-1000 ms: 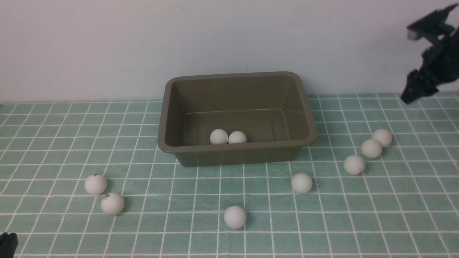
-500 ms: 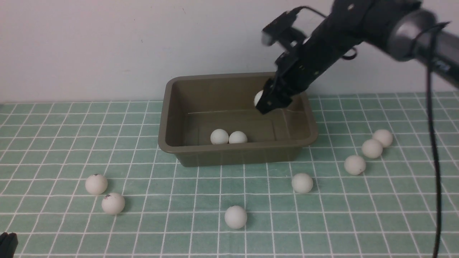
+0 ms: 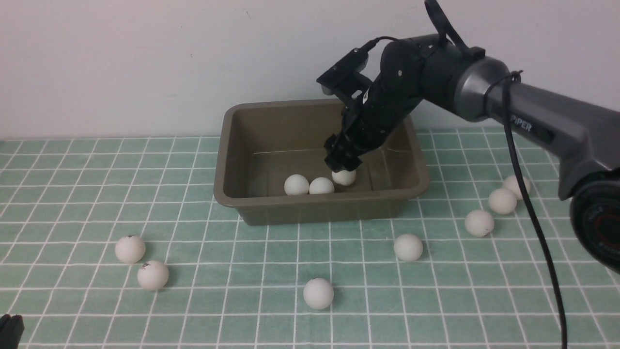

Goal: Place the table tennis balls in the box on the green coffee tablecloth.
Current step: 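Release the ping pong ball into the bin and lift the gripper away, then reach for and grasp a ping pong ball on the table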

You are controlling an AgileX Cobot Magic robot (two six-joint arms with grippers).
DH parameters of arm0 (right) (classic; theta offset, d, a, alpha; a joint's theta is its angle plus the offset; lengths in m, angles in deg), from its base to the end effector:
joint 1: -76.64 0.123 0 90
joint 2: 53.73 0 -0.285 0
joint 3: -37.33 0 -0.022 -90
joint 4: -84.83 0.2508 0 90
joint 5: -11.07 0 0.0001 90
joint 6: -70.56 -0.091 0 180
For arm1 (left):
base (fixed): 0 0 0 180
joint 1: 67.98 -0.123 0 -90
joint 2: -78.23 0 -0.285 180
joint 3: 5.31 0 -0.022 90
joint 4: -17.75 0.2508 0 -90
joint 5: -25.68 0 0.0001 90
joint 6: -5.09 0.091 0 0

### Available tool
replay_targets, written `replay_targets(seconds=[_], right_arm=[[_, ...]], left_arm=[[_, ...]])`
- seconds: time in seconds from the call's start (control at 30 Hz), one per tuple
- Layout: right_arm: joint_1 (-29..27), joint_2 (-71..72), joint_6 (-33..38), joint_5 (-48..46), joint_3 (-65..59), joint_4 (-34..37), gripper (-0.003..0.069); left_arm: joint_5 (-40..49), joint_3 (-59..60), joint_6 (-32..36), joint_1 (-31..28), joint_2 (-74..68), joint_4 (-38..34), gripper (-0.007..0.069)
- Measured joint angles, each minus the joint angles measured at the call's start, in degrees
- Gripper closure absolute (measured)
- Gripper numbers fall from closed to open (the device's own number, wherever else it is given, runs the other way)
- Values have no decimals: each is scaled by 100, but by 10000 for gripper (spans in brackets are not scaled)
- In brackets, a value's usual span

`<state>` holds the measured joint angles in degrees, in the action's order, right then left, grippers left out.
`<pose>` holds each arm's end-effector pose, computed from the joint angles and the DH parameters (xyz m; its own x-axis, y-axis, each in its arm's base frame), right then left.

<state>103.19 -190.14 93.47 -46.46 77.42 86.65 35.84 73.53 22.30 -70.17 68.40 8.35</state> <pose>0.4445 0.2248 0.2321 -0.5739 -0.7042 -0.4180 -0.7242 0.6748 -0.1424 0.0594 -0.0004 0.1856 -0.1510 0.1327 -0.9796 0.0113 0.9911 0.1325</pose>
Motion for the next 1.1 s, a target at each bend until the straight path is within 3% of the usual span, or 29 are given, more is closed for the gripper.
replay_targets(seconds=[0.2, 0.33, 0.57, 0.73, 1.1], right_arm=[[-229, 753, -855, -594, 0, -1097, 138], [-869, 1184, -1668, -1304, 0, -1425, 138], [-2036, 1415, -2568, -1416, -54, -763, 138], [-2478, 1415, -2995, -1422, -506, -330, 138], [-2650, 818, -3608, -1221, -923, 127, 138]], left_arm=[[0, 0, 0, 0, 0, 0, 629], [0, 0, 0, 0, 0, 0, 629], [0, 0, 0, 0, 0, 0, 629], [0, 0, 0, 0, 0, 0, 629], [0, 0, 0, 0, 0, 0, 629]])
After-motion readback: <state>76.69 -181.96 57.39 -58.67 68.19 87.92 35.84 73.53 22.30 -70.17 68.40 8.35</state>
